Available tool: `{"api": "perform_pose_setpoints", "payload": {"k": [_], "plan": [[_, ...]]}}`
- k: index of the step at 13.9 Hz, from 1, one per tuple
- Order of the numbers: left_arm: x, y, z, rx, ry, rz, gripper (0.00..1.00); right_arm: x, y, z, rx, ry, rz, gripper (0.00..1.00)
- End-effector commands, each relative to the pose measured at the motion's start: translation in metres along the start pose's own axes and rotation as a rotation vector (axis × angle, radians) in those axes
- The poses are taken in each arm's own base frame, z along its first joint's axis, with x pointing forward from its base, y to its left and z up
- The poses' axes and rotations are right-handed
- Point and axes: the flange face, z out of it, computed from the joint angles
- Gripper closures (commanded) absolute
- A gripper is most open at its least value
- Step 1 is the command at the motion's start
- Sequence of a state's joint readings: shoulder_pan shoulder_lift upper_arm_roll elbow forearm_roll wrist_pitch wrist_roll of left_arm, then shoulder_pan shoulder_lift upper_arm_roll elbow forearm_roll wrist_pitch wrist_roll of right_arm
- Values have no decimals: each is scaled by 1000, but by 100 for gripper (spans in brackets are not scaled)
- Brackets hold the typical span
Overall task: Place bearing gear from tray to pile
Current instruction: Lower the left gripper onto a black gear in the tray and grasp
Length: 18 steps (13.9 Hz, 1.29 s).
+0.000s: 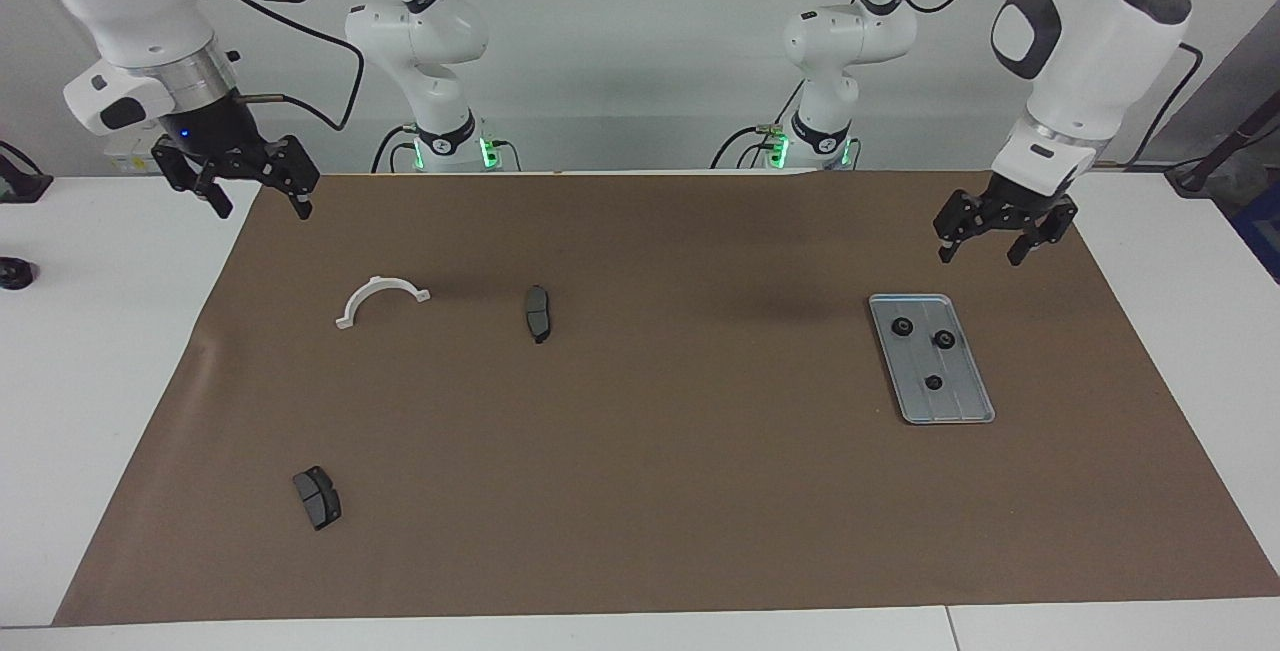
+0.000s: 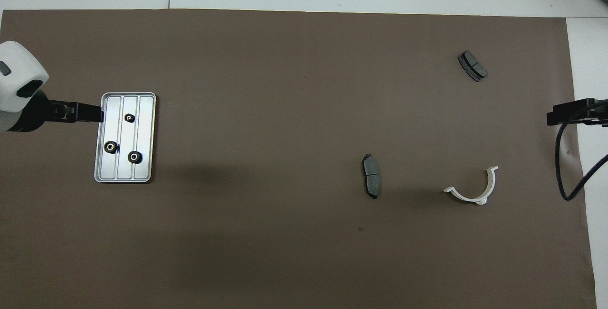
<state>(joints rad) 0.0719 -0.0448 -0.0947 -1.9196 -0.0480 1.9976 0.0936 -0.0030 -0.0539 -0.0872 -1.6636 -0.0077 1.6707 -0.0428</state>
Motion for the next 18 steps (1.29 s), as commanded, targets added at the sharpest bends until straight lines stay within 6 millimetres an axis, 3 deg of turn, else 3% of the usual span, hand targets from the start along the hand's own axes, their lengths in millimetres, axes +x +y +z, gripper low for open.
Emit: {"api": "perform_pose_setpoints", "payload": {"k": [1,4,6,8,9,10,11,14,18], "plan": [[-10,-6,58,-10,-17,-52,0,-8,1,-2,-7,-8,-11,0],[-34,-7,114,-4,-10,-72,0,-8,1,-2,-7,-8,-11,0],[-51,-14,136,1,-8,-87,0,-8,1,-2,-7,-8,-11,0],[-51,-21,143,2,-4,-102,0,-8,1,-2,-7,-8,-11,0],[-52,-23,155,1,-13,-105,1,-8,1,-2,-7,-8,-11,0],[-52,-23,166,1,-7,-106,11,-8,1,-2,-7,-8,-11,0],[-53,-24,178,0,-10,-109,14,-8,1,-2,-7,-8,-11,0],[-54,-18,186,-2,-13,-151,27,-8,1,-2,-7,-8,-11,0],[-64,-17,208,0,9,-157,31,-8,1,-2,-7,-8,-11,0]]}}
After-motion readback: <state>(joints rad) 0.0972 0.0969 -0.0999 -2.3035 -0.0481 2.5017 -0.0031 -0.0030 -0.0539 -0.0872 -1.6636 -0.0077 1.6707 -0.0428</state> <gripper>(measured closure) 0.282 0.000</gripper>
